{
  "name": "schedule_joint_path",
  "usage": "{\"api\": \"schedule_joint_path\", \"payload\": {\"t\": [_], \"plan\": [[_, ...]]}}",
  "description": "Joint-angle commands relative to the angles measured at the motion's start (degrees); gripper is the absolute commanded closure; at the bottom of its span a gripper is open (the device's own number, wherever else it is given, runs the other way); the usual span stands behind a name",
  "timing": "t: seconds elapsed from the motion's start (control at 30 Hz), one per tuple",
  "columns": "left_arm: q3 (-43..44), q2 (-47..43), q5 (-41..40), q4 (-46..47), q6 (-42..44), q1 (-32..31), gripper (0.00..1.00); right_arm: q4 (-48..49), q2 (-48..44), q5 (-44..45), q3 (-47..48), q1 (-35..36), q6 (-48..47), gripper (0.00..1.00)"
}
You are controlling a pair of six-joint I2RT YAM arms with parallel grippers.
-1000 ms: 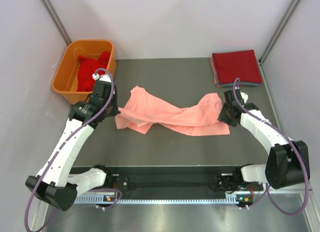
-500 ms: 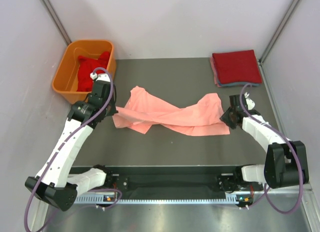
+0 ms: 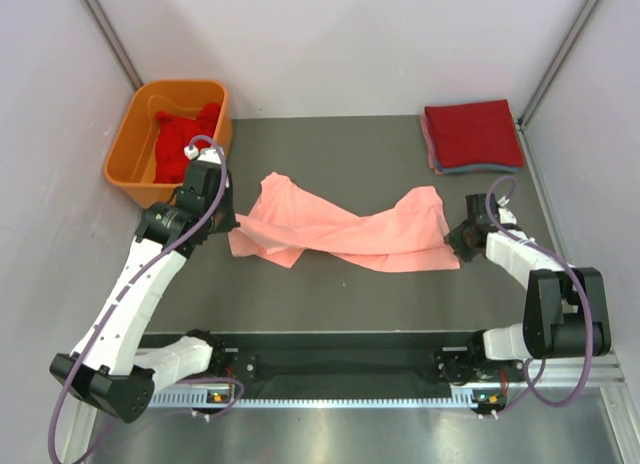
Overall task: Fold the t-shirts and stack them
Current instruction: Flatten the tshirt out
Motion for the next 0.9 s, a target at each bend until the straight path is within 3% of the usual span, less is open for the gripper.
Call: {"api": "schedule_joint_path", "payload": {"t": [0.0,0.27,0.5,0.87], "plan": [[-0.43,-1.44,0.14,1.82,-0.25,0.21,1.0,3.53,-0.41,-0.23,0.0,-1.58,0.82,0.63],[-0.26,-1.18,-1.09,1.47,-0.26,0.21,1.0,3.88,-1.11,-2.07,0.17,-2.19,0.91,0.66],[1.5,-0.56,-9.61,-0.64,0.36,0.21,1.0,1.6,-5.24,-2.69,-0.18,-2.46,1.26,0.63],[1.59,-0.38,-5.58,0.15,-0.08,0.21,1.0,1.42,-5.33,-1.64,-0.44,-4.57,4.69,0.61]]}}
